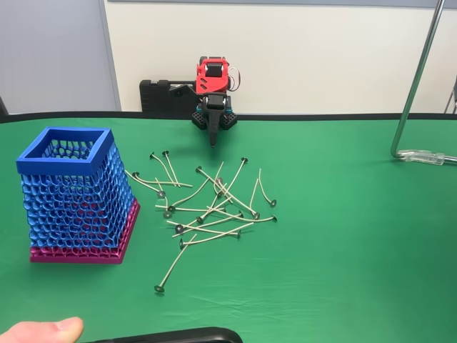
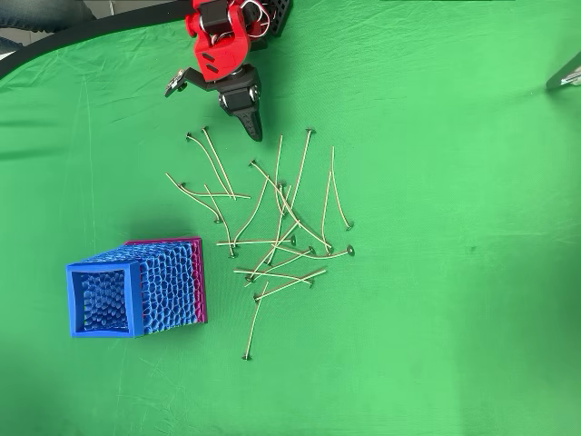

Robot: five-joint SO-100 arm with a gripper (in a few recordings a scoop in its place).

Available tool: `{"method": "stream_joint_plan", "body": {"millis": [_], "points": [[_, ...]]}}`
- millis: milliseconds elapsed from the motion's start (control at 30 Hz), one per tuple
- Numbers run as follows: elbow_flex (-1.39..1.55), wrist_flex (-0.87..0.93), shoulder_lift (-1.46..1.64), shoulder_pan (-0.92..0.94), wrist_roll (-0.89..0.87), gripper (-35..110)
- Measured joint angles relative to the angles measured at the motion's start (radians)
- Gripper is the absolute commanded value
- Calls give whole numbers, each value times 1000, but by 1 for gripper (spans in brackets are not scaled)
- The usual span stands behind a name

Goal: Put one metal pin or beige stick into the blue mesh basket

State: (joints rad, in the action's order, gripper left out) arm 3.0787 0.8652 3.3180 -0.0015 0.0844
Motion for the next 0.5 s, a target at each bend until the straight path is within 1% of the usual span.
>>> {"method": "stream_joint_plan", "body": {"millis": [500], "points": [[0,17,0,0,5,1]]}}
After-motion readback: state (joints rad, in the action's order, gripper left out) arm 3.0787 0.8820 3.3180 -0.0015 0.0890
